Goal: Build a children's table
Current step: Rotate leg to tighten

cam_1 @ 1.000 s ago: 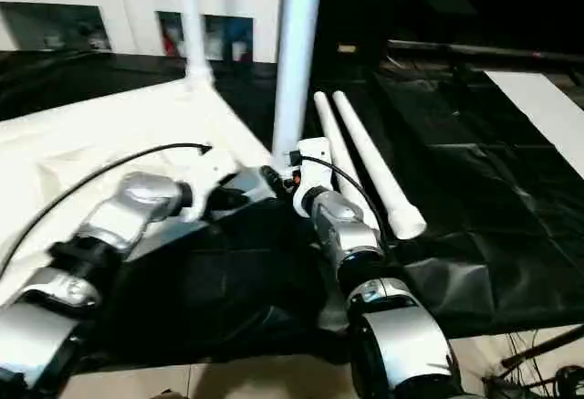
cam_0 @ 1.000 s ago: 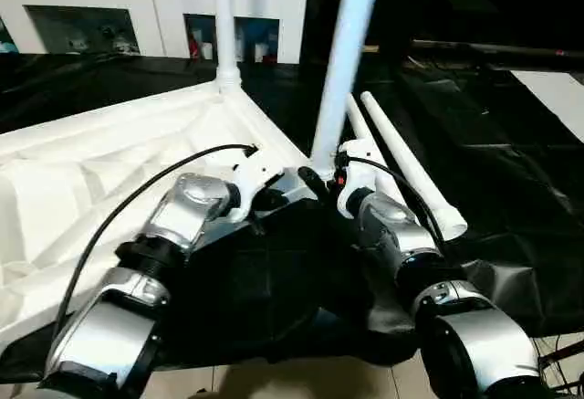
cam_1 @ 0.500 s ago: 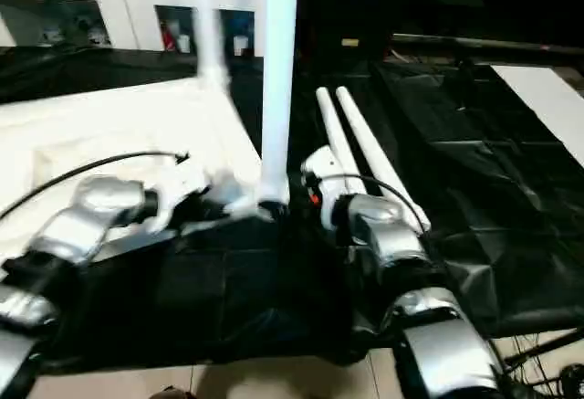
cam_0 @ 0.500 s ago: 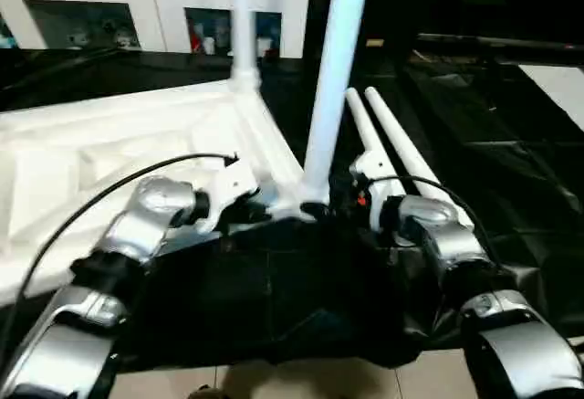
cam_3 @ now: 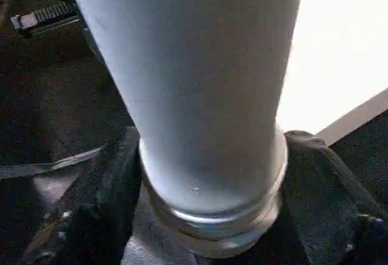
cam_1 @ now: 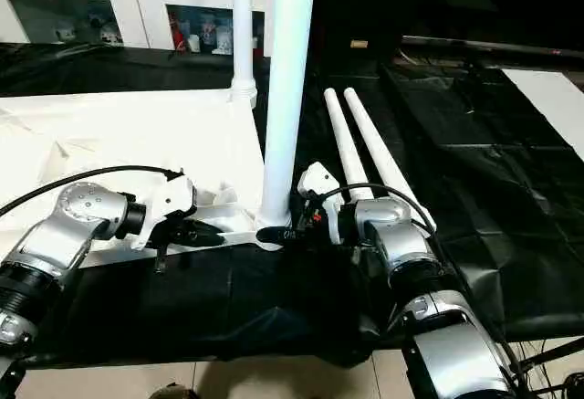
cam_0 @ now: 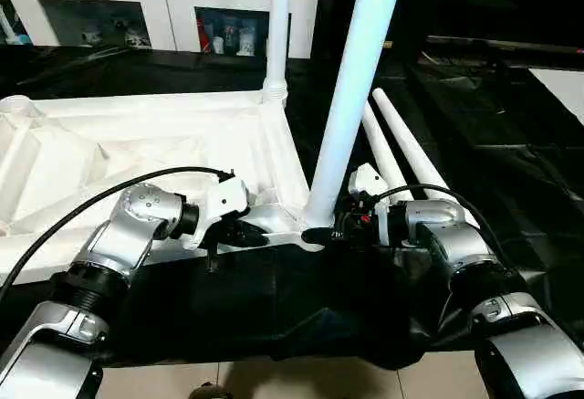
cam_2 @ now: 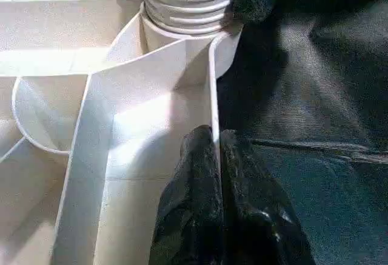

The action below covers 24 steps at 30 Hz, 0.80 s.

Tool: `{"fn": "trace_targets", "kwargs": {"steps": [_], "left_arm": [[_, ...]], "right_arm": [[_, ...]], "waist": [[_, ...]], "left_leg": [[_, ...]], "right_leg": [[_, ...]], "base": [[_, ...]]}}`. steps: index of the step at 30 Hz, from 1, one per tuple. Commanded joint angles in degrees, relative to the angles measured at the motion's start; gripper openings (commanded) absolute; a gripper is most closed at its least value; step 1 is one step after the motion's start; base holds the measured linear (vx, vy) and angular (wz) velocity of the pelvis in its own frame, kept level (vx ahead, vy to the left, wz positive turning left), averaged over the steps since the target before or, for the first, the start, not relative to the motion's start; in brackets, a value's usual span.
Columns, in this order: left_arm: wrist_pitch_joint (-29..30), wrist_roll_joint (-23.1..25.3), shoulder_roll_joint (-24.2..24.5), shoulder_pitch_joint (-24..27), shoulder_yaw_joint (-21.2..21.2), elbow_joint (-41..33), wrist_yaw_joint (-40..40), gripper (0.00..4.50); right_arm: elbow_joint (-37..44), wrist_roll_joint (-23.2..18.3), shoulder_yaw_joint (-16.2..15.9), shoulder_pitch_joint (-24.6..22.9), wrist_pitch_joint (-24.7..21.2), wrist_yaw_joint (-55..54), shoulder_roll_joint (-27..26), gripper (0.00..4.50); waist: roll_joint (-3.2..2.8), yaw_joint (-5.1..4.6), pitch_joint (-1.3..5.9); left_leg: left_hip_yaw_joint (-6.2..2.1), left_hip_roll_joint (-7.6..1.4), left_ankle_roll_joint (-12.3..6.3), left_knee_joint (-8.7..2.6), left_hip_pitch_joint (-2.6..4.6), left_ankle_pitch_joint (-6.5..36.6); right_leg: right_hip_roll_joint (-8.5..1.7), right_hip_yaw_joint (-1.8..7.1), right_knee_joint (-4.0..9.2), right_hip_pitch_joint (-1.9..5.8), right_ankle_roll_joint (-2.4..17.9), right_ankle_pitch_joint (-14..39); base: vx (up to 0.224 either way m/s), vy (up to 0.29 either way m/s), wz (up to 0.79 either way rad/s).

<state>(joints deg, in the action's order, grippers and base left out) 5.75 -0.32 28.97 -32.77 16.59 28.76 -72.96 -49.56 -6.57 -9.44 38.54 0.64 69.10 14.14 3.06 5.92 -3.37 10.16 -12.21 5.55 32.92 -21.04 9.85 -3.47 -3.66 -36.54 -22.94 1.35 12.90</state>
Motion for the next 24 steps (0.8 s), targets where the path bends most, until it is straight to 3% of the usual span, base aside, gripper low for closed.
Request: {"fn": "trace_targets", "kwargs": {"steps": [1, 8, 13, 15, 16, 17, 18, 19, 24], "left_arm": [[-0.5, -2.2, -0.5, 0.9, 0.1, -1.6, -2.3, 0.0], [-0.2, -2.0, -0.3, 1.5, 0.7, -1.7, -2.7, 0.0], [-0.6, 1.4, -1.6, 0.6, 1.6, 1.9, 2.0, 0.0], [0.5, 3.7, -4.2, -1.5, 1.4, 6.0, 8.2, 0.0], [1.2, 4.2, -5.4, -2.3, 1.1, 7.4, 10.5, 0.0], [3.3, 5.0, -8.6, -4.4, 0.7, 10.3, 15.7, 0.0], [3.3, 5.0, -8.6, -4.4, 0.7, 10.3, 15.7, 0.0], [5.1, 5.7, -11.5, -6.3, 0.6, 12.8, 20.0, 0.0], [4.4, 7.0, -16.2, -9.4, 1.0, 17.7, 26.5, 0.0]], "right_arm": [[0.0, -0.6, 0.3, -0.3, -0.4, 0.9, -0.1, 2.94], [0.3, -0.8, 0.1, -1.5, -0.5, 0.9, 0.0, 2.79], [-3.9, 1.9, 1.8, -1.3, 0.6, -11.4, -1.8, 2.78], [-7.3, 2.1, 4.2, -0.6, 0.2, -22.2, -4.0, 2.77], [-8.4, 1.9, 5.2, -0.4, -0.3, -26.1, -5.0, 2.77], [-10.7, 1.2, 7.2, 0.0, -1.7, -35.6, -7.8, 2.77], [-10.7, 1.2, 7.2, 0.0, -1.7, -35.6, -7.8, 2.77], [-12.5, 0.2, 9.0, 0.5, -2.3, -43.5, -10.3, 2.77], [-15.3, -2.4, 12.6, 2.4, -1.7, -56.0, -14.8, 2.77]], "waist": [[-0.36, 0.2, 4.08], [-0.53, 0.17, 3.91], [-0.38, -0.42, 3.46], [-0.3, -0.81, 2.91], [-0.33, -0.97, 2.63], [-0.38, -0.92, 2.51], [-0.39, -1.01, 2.22], [-0.36, -1.02, 2.28], [-0.42, -1.03, 2.62]], "left_leg": [[0.03, -1.55, -4.93, -2.78, 0.47, 3.6], [0.01, -1.54, -4.11, -2.82, 0.52, 5.2], [-0.1, -1.35, -2.29, -3.14, 0.66, 7.9], [-0.11, -1.33, -0.84, -3.51, 0.95, 11.1], [-0.42, -1.35, 0.37, -3.85, 1.13, 13.8], [-0.49, -1.33, 0.78, -3.94, 1.3, 15.2], [-0.53, -1.38, 1.66, -4.08, 1.89, 17.5], [-0.86, -1.44, 2.01, -4.17, 2.09, 19.1], [-0.82, -1.31, 1.52, -4.35, 1.85, 17.5]], "right_leg": [[-4.4, 2.79, 2.99, 3.55, 15.1, -5.9], [-4.37, 2.82, 3.13, 3.4, 15.0, -4.1], [-4.52, 3.05, 3.8, 3.09, 13.8, 1.4], [-4.52, 3.18, 4.59, 2.65, 12.4, 8.3], [-4.75, 3.14, 5.1, 2.7, 11.3, 14.2], [-4.85, 3.12, 5.45, 2.58, 10.5, 17.3], [-4.93, 3.29, 5.96, 2.01, 9.4, 21.6], [-5.17, 3.27, 6.18, 2.06, 8.7, 24.4], [-4.85, 3.47, 6.01, 1.99, 8.6, 18.6]], "base": [[0.0, 0.0, 0.0], [0.0, 0.0, 0.0], [0.0, 0.0, 0.0], [0.0, 0.0, 0.0], [0.0, 0.0, 0.0], [0.0, 0.0, 0.0], [0.0, 0.0, 0.0], [0.0, 0.0, 0.0], [0.0, 0.0, 0.0]]}}
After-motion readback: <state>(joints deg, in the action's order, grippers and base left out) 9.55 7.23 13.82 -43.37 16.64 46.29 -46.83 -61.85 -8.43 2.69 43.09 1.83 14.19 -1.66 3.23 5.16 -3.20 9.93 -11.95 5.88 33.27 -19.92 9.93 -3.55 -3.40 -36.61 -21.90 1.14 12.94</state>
